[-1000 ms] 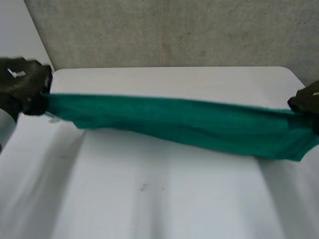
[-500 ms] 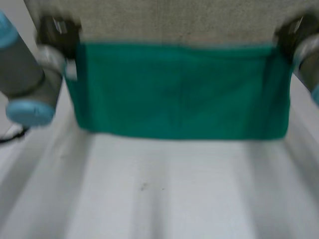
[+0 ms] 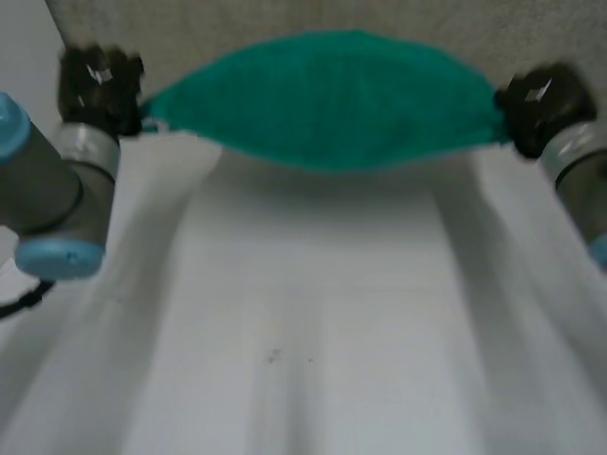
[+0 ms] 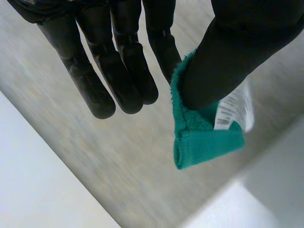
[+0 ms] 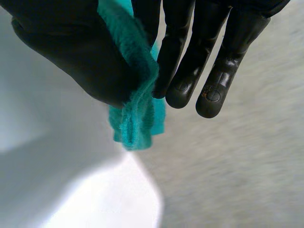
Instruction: Fold the towel.
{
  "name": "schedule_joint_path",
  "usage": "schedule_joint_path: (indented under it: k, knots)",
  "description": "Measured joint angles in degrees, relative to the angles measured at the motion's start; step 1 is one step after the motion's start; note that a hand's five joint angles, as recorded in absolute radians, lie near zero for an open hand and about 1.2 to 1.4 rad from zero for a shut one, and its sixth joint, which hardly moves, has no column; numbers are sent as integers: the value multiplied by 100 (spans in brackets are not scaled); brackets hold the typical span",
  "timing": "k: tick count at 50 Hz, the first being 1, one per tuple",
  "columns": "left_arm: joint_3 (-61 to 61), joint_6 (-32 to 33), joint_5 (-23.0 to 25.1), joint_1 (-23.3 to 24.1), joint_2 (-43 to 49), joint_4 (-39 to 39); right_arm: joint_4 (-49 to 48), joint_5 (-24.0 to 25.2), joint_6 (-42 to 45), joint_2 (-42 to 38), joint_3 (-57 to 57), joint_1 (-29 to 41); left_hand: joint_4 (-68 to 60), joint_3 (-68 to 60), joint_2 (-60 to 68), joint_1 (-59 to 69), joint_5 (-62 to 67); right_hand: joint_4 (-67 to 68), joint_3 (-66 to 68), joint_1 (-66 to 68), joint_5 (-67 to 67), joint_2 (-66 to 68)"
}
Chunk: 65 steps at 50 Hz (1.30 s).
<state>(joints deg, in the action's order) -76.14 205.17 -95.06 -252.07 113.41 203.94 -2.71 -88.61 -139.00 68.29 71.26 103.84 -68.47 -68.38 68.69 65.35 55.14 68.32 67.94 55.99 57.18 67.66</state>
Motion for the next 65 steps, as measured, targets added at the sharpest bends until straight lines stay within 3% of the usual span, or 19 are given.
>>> schedule_joint_path:
  k: [10, 13, 18, 26, 28, 36, 43, 52, 62, 65]
  knots:
    - [-1172, 32, 75, 15, 704, 272, -28, 3, 23, -1537, 300, 119, 0, -2, 0, 0, 0, 0, 0, 0, 0, 0]
    - [-1380, 55, 85, -6, 697, 197, 9, -9, 34, -1638, 364, 107, 0, -2, 0, 0, 0, 0, 0, 0, 0, 0]
    - [-1901, 168, 95, -117, 303, -209, 386, -27, 196, -1305, 667, 72, 0, -2, 1, 0, 0, 0, 0, 0, 0, 0]
    - [-2886, 872, 242, -480, -1158, -1684, 2093, -21, 1131, -105, 1391, 25, 0, -2, 0, 0, 0, 0, 0, 0, 0, 0]
    - [-3191, 1310, 441, -626, -1696, -2304, 2802, -25, 1619, 172, 1669, -76, 0, -3, 1, 0, 0, 0, 0, 0, 0, 0]
    - [-3385, 1756, 848, -760, -2055, -2664, 3073, 7, 2139, 303, 1857, -244, 0, -2, 1, 0, 0, 0, 0, 0, 0, 0]
    - [-2726, 1717, 826, -420, -978, -1673, 1769, -110, 1903, -544, 1232, -238, 0, -3, 1, 0, 0, 0, 0, 0, 1, 0]
    - [-893, 1633, 44, 125, 809, -527, 1077, -422, 1482, -1826, -139, -147, 0, -3, 2, 0, 0, 0, 0, 35, 15, 0]
    - [761, 1732, -208, 341, 2254, -296, 236, -501, 1484, -2893, -1366, -41, 0, -3, 2, 0, 0, 0, 0, 52, 27, 0]
    - [967, 1751, -182, 346, 2452, -227, 167, -568, 1503, -3182, -1637, 21, 0, -3, 2, 0, 0, -1344, -1418, -986, -1159, -1405]
